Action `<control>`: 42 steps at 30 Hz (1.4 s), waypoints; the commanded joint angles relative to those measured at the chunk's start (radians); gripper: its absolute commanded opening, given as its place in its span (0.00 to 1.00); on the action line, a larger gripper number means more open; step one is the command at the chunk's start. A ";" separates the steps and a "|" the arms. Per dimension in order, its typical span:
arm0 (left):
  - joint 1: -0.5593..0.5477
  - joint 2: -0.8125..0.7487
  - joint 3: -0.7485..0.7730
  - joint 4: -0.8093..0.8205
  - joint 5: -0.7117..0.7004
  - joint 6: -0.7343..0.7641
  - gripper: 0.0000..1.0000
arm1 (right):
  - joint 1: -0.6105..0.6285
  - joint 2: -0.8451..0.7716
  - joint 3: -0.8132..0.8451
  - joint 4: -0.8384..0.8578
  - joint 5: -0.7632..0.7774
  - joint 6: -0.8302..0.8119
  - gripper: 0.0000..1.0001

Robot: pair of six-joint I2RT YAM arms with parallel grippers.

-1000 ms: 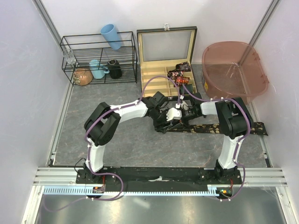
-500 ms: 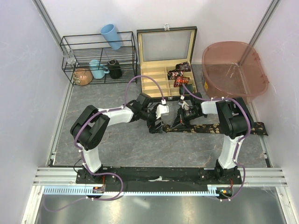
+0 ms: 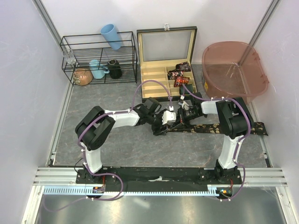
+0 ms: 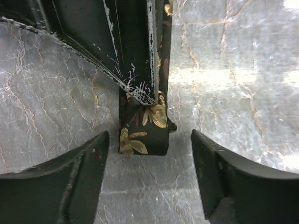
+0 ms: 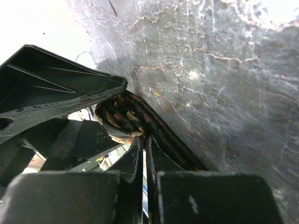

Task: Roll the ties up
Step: Roll the tie at the center of the board.

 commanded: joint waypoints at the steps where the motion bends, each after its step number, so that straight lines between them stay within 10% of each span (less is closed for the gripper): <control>1: -0.010 0.030 0.047 -0.005 -0.060 0.040 0.74 | -0.008 0.021 -0.003 -0.008 0.100 -0.036 0.00; 8: -0.020 0.040 0.038 -0.014 -0.072 0.043 0.70 | -0.008 0.021 -0.003 0.004 0.081 -0.027 0.00; 22: -0.014 0.002 0.009 -0.069 0.012 0.052 0.08 | -0.008 -0.011 -0.009 0.003 0.077 -0.013 0.00; 25: -0.010 -0.010 -0.002 -0.046 0.001 0.040 0.19 | -0.008 -0.006 -0.012 0.004 0.083 -0.013 0.00; 29: -0.010 -0.027 -0.022 -0.012 -0.006 0.037 0.66 | -0.007 0.003 -0.006 0.004 0.086 -0.013 0.00; 35: -0.019 -0.012 -0.011 0.024 -0.018 0.034 0.79 | -0.008 0.000 -0.007 0.006 0.083 -0.013 0.00; 42: -0.042 0.034 0.027 0.032 -0.074 0.025 0.72 | -0.008 -0.003 -0.010 0.012 0.068 -0.007 0.00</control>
